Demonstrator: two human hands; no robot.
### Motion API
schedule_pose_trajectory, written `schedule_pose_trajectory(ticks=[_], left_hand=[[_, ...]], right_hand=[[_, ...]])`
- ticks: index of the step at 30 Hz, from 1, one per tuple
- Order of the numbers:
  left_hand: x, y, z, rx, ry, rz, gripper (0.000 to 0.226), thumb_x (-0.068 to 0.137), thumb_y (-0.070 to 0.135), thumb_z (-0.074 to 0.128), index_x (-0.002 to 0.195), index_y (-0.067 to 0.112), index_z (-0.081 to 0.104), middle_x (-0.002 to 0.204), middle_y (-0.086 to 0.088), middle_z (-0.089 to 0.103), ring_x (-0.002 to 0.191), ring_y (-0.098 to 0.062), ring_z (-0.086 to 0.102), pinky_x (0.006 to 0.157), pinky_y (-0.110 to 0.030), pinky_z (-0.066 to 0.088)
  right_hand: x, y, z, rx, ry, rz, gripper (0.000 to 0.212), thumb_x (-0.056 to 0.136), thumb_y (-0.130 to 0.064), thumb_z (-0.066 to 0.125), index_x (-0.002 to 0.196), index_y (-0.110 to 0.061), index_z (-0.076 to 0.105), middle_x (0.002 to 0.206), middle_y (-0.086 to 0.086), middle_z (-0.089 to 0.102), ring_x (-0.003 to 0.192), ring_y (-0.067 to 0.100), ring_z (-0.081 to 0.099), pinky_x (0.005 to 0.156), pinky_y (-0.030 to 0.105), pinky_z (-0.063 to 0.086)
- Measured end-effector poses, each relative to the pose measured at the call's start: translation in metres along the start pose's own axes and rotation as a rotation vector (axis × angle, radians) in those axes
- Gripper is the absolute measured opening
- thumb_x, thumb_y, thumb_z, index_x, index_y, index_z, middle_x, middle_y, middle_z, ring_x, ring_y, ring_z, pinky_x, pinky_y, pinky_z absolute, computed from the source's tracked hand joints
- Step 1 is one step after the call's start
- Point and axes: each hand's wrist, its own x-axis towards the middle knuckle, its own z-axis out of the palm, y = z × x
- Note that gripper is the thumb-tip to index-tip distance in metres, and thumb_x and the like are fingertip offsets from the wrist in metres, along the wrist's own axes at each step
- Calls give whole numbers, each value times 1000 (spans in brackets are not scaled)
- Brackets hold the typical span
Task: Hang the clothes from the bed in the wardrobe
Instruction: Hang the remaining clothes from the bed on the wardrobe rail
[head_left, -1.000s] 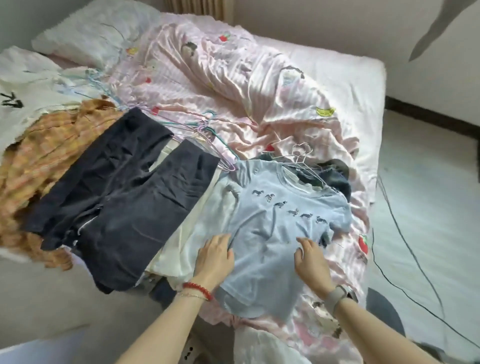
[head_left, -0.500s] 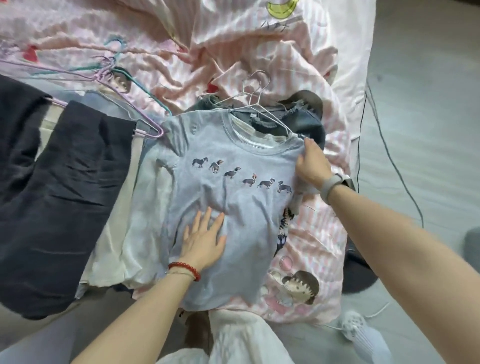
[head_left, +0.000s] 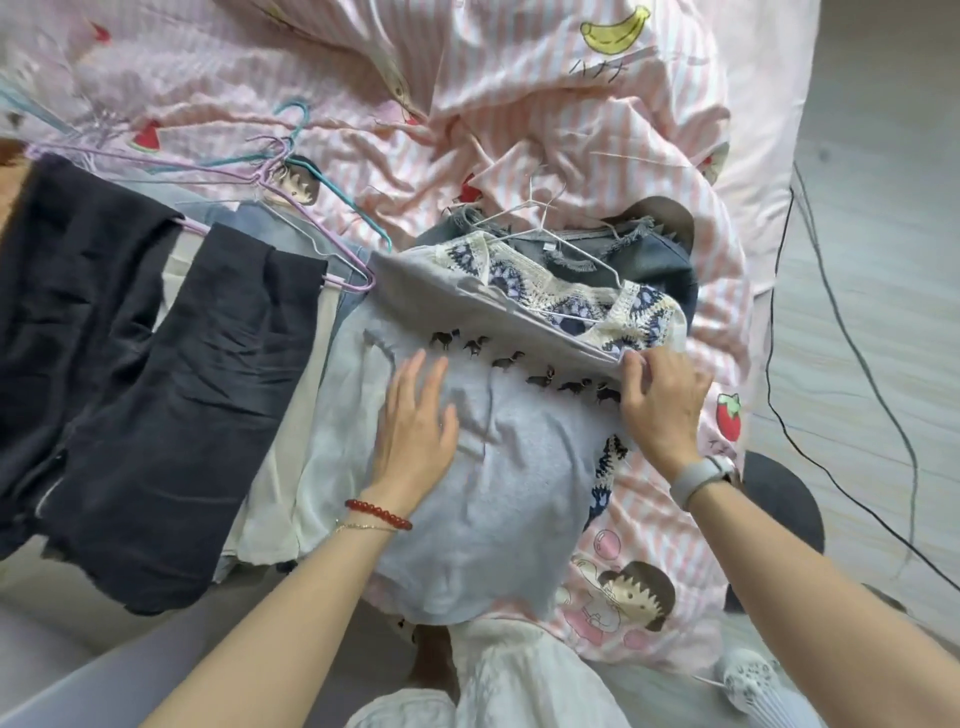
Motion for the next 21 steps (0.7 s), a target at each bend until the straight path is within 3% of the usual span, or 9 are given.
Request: schedule_pose_trajectory(ticks=[3, 5, 7, 9, 11, 13, 15, 18, 21], left_hand=[[24, 3, -29, 215, 194, 135, 63, 89, 23, 50, 145, 16, 23, 153, -10, 17, 142, -32, 11, 111, -54, 12], [36, 6, -38, 324, 100, 176, 57, 93, 31, 45, 145, 20, 25, 152, -3, 24, 142, -27, 13, 110, -57, 0], [38, 7, -35, 336, -56, 195, 42, 96, 33, 42, 134, 18, 45, 135, -2, 50, 135, -21, 33, 111, -51, -2], [28, 3, -34, 268, -132, 198, 30, 96, 32, 41, 113, 15, 60, 112, -4, 61, 114, -23, 52, 106, -41, 20], [6, -6, -37, 99, -117, 172, 25, 96, 28, 44, 95, 12, 63, 94, -4, 65, 94, -27, 58, 84, -39, 39], [-19, -15, -41, -94, -101, 47, 25, 95, 29, 47, 84, 14, 64, 77, 2, 65, 79, -24, 60, 68, -36, 43], [-48, -31, -48, -262, -49, -135, 26, 94, 31, 49, 77, 18, 64, 65, 7, 60, 68, -21, 58, 61, -32, 40], [-92, -61, -61, -381, 132, -378, 27, 90, 34, 54, 75, 15, 65, 67, 0, 65, 70, -23, 59, 66, -34, 43], [-144, -98, -83, -365, 362, -527, 25, 88, 36, 57, 73, 18, 65, 72, -2, 68, 73, -22, 61, 67, -38, 48]], right_hand=[[-18, 4, -10, -5, 7, -115, 33, 90, -31, 31, 68, -14, 47, 64, 2, 46, 65, 20, 40, 66, 31, 15], [-19, 3, -16, 11, 26, -138, 36, 89, -30, 30, 65, -12, 49, 61, 6, 49, 61, 21, 42, 66, 33, 17], [-18, -1, -23, 27, 26, -107, 39, 88, -31, 30, 65, -8, 51, 61, 8, 51, 62, 22, 42, 68, 36, 23], [-16, -5, -28, 24, 11, -119, 38, 87, -31, 30, 66, -7, 51, 63, 7, 49, 63, 20, 41, 68, 37, 25], [-16, -13, -31, 20, -20, -168, 32, 88, -28, 36, 67, -8, 50, 64, 3, 47, 65, 20, 41, 67, 34, 22], [-16, -20, -32, 45, -80, -192, 23, 90, -21, 45, 71, -9, 53, 69, 2, 50, 67, 22, 46, 68, 32, 23], [-22, -38, -26, 68, -157, -248, 12, 91, -15, 51, 82, -9, 59, 78, 4, 57, 74, 23, 51, 73, 34, 29], [-42, -80, -12, 50, -302, -411, 16, 90, -17, 53, 101, -9, 62, 93, 6, 61, 85, 22, 54, 82, 39, 37], [-78, -129, 5, 3, -369, -661, 19, 89, -15, 57, 107, -9, 63, 89, 7, 62, 81, 26, 56, 75, 41, 40]])
